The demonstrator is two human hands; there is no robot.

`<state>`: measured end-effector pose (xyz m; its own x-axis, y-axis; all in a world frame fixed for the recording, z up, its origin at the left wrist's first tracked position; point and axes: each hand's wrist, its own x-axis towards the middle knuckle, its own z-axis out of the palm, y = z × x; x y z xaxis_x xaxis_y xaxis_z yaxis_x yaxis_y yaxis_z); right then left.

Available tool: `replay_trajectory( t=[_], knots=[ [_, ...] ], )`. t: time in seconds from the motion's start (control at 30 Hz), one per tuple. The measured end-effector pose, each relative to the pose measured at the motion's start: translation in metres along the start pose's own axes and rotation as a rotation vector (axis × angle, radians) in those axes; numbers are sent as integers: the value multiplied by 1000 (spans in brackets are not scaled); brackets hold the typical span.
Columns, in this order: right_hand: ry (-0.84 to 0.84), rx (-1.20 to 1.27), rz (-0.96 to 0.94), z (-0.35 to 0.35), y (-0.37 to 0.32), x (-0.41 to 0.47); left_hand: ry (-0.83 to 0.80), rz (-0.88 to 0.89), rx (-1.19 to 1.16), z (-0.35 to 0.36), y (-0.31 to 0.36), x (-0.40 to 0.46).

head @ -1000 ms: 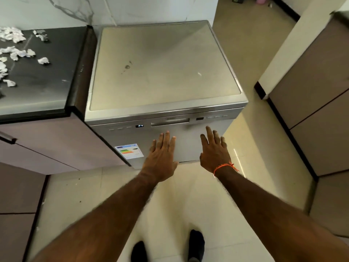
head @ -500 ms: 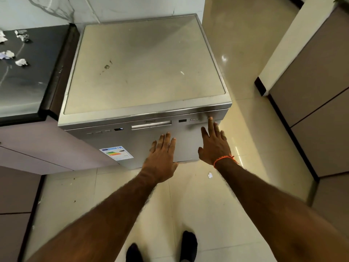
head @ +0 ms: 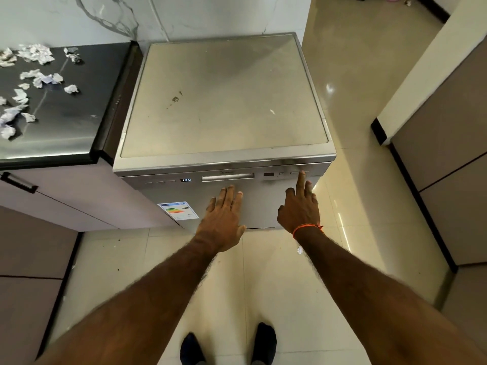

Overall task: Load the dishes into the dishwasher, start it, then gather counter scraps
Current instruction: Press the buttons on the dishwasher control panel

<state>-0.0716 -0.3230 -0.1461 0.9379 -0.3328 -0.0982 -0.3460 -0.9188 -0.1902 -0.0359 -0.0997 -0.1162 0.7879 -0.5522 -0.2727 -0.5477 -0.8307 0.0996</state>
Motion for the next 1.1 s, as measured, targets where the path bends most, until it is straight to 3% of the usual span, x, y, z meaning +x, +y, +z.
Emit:
replay_trajectory(
  t=[0.13,0.23,0.53,0.8,1.1],
  knots=[
    [-22,-18,-67,-16,-14,-10,10,-40,-36,-13,-4,-17],
    [-20,-22,-225,-31,-35,-22,23,-77,-67,-27,-9,-34],
    [-71,-20,-560,-86,-152,-44,129,-234,-204,-71,-57,-99],
    [-108,-28,-710,-100,-255,-34,196,-388,-278,-91,-154,-148],
    [-88,-60,-779,-81,-370,-7,256,-430,-257,-111,-288,-179]
  ],
)
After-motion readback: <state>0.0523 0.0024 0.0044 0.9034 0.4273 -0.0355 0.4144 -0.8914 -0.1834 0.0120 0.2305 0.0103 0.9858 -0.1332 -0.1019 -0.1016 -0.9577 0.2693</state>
